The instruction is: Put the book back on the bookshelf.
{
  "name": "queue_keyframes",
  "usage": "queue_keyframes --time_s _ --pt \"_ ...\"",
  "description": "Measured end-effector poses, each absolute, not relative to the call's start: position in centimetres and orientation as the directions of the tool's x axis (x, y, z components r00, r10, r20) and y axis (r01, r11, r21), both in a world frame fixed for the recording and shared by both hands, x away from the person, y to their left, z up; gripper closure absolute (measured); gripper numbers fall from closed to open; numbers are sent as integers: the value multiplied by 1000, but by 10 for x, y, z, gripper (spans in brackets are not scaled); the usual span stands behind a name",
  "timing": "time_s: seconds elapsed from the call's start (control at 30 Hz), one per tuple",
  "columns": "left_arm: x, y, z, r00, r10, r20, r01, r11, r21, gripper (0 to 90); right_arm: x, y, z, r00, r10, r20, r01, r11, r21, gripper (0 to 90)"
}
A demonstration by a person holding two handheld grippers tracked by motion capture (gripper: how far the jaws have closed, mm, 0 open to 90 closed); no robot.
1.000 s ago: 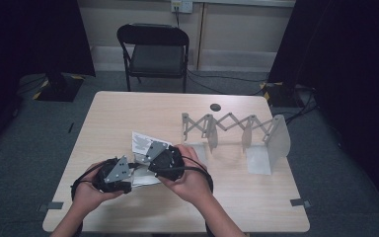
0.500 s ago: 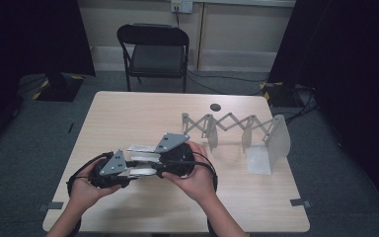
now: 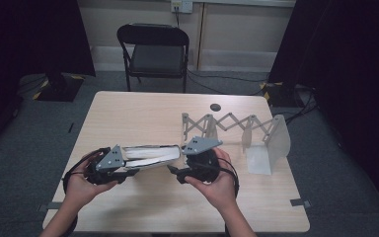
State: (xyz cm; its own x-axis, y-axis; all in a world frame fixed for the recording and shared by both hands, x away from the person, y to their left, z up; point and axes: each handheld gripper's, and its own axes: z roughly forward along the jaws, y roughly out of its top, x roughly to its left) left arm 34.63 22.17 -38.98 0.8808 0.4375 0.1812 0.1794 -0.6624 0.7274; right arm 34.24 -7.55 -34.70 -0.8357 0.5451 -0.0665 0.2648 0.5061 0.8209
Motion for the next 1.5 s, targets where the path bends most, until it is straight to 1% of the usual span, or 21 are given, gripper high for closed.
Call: queue_keyframes --time_s 0.17,0.47,0.6,0.67,0.73,0.77,0.87,1.07,1.1,1.17,1.37,1.5 --pt "344 222 -387 887 426 179 180 -674 717 702 340 -86 -375 -826 562 -45 307 515 800 287" --pt "340 225 -382 901 413 134 204 -675 709 709 336 -95 -436 -815 578 41 407 520 751 265" --pt "339 227 -378 905 406 130 208 -687 696 720 333 -95 -458 -809 583 78 445 519 730 249" --pt "339 227 -376 905 404 134 207 -693 691 734 332 -95 -468 -810 582 75 451 537 713 222" --pt "339 228 -374 904 407 130 215 -696 685 739 332 -95 -470 -811 581 72 452 543 708 220" --pt "339 228 -374 904 408 126 218 -695 685 747 333 -94 -474 -807 586 74 461 547 699 211" --pt "340 231 -373 904 412 116 225 -689 689 763 332 -93 -481 -821 567 63 447 572 688 181" --pt "340 232 -372 905 408 117 221 -690 689 765 332 -90 -489 -824 564 58 450 589 671 163" --pt "340 232 -372 907 406 117 221 -692 687 765 331 -88 -491 -830 556 48 439 598 670 142" --pt "341 232 -372 908 407 105 227 -685 692 765 330 -87 -491 -831 555 39 435 604 667 143" --pt "339 237 -371 912 403 75 245 -682 689 769 327 -86 -495 -832 554 5 405 604 687 124" --pt "336 238 -371 914 397 79 237 -683 691 769 325 -87 -497 -828 560 5 400 585 705 124"
